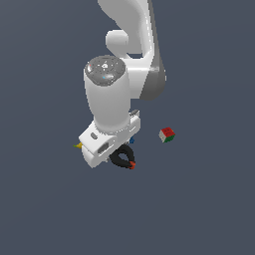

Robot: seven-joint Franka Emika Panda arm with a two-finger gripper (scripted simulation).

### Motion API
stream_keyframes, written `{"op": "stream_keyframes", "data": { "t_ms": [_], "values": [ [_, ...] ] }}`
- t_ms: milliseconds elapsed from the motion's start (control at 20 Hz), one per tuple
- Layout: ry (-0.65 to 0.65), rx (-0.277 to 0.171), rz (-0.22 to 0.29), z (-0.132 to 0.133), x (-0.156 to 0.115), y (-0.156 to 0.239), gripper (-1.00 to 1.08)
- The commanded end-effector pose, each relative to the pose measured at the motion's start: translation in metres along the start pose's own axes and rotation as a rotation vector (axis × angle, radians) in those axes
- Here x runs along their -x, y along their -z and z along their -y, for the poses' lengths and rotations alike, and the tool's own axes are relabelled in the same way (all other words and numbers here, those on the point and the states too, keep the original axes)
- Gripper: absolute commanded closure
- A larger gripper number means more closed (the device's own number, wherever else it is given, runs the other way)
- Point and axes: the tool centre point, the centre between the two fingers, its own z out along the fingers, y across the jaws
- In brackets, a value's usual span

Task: Pick up a designated object from a clutter of objects.

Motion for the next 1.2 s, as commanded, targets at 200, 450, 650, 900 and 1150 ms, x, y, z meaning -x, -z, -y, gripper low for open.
{"op": "stream_keyframes", "data": {
  "t_ms": [200, 450, 650, 900, 1150],
  "values": [
    [0.001, 0.001, -0.002, 0.016, 0.011, 0.078, 1.08],
    [0.001, 0.001, -0.002, 0.026, 0.018, 0.130, 1.08],
    [0.001, 0.001, -0.002, 0.032, 0.022, 0.162, 1.08],
    [0.001, 0.001, -0.002, 0.036, 0.025, 0.190, 1.08],
    [0.000, 0.001, -0.002, 0.037, 0.026, 0.203, 1.08]
  ]
}}
